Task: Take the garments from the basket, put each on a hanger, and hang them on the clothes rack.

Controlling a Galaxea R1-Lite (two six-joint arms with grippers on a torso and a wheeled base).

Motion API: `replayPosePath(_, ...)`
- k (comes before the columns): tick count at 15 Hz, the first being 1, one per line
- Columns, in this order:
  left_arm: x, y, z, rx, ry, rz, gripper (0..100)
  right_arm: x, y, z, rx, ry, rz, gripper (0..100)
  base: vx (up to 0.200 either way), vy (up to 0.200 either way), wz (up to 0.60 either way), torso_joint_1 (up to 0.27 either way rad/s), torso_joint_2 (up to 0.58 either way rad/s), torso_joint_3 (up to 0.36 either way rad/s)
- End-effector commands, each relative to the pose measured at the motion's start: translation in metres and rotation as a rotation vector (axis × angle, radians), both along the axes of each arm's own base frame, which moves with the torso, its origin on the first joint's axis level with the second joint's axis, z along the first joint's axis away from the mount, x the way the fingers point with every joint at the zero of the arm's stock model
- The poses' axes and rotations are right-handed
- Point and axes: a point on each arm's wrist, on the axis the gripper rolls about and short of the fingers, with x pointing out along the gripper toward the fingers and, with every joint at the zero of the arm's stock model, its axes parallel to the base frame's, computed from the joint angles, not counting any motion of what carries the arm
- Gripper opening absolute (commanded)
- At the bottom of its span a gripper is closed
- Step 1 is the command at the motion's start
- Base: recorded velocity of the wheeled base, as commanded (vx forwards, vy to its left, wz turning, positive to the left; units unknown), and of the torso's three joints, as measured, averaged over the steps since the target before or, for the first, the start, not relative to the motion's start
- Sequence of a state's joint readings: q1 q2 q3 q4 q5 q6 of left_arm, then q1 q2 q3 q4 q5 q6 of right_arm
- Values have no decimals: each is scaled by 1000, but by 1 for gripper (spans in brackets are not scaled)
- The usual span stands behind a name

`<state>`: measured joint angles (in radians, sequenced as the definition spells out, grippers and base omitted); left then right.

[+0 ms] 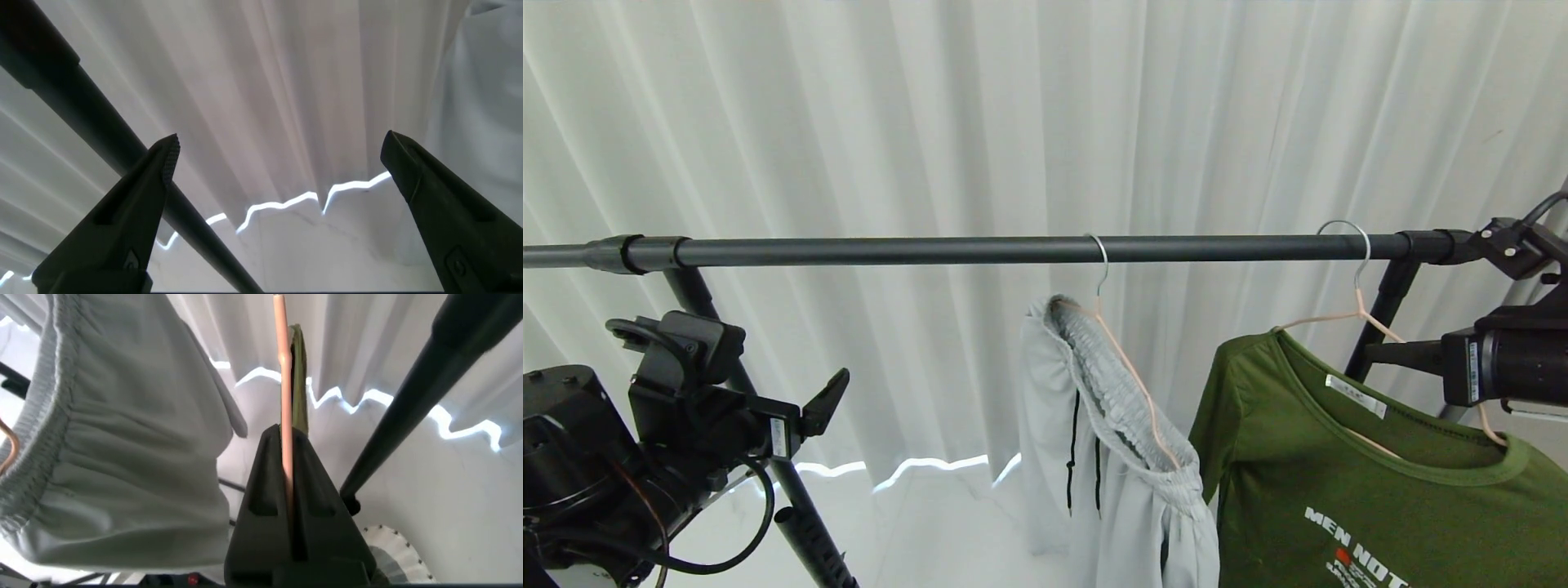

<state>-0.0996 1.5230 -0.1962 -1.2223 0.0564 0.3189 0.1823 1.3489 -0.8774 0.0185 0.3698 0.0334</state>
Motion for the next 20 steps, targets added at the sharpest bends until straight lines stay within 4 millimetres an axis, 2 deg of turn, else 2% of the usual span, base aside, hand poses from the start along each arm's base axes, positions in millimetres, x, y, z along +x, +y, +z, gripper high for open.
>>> replayPosePath(1, 0, 0, 0, 0, 0, 0, 100, -2, 0, 0, -1, -3, 3, 0, 0, 0, 0, 0, 0, 0)
replayPosePath(2, 0, 0, 0, 0, 0, 0, 100, -2, 0, 0, -3, -6, 4, 0, 0, 0, 0, 0, 0, 0)
replayPosePath(3, 0, 0, 0, 0, 1, 0, 100, -3, -1, 1, -4, -12, 3, 100, 0, 0, 0, 0, 0, 0)
replayPosePath(6, -1, 0, 0, -1, 0, 2, 100, -11, -2, 5, 3, -31, -2, 100, 0, 0, 0, 0, 0, 0)
replayPosePath(7, -2, 0, -3, 0, 11, 2, 100, -25, -5, 7, 7, -53, -4, 100, 0, 0, 0, 0, 0, 0)
replayPosePath(8, -3, 0, -4, 0, 17, 2, 100, -32, -6, 7, 9, -63, -5, 100, 0, 0, 0, 0, 0, 0)
replayPosePath(9, -4, 0, -4, 0, 15, 2, 100, -55, -10, 10, 15, -110, -4, 100, 0, 0, 0, 0, 0, 0)
replayPosePath(10, -5, 1, -2, 0, 8, 2, 100, -67, -13, 11, 17, -134, -5, 100, 0, 0, 0, 0, 0, 0)
replayPosePath(11, -10, 1, 3, -3, -20, -1, 100, -92, -18, 11, 16, -184, -29, 100, 0, 0, 0, 0, 0, 0)
replayPosePath(13, -23, 2, 10, -6, -60, -1, 100, -125, -26, 3, 7, -253, -90, 100, 0, 0, 0, 0, 0, 0)
replayPosePath(15, -49, 5, 14, -11, -109, 2, 100, -154, -33, -8, -8, -277, -126, 100, 0, 0, 0, 0, 0, 0)
replayPosePath(17, -72, 8, 13, -12, -138, 48, 100, -169, -37, -19, -13, -269, -179, 100, 0, 0, 0, 0, 0, 0)
replayPosePath(18, -79, 10, 11, -24, -138, 97, 100, -174, -39, -27, -16, -261, -212, 100, 0, 0, 0, 0, 0, 0)
replayPosePath(19, -79, 10, 11, -24, -138, 97, 100, -174, -39, -27, -16, -261, -212, 100, 0, 0, 0, 0, 0, 0)
replayPosePath(20, -89, 13, 6, -153, -93, 158, 100, -182, -41, -52, -10, -221, -299, 100, 0, 0, 0, 0, 0, 0)
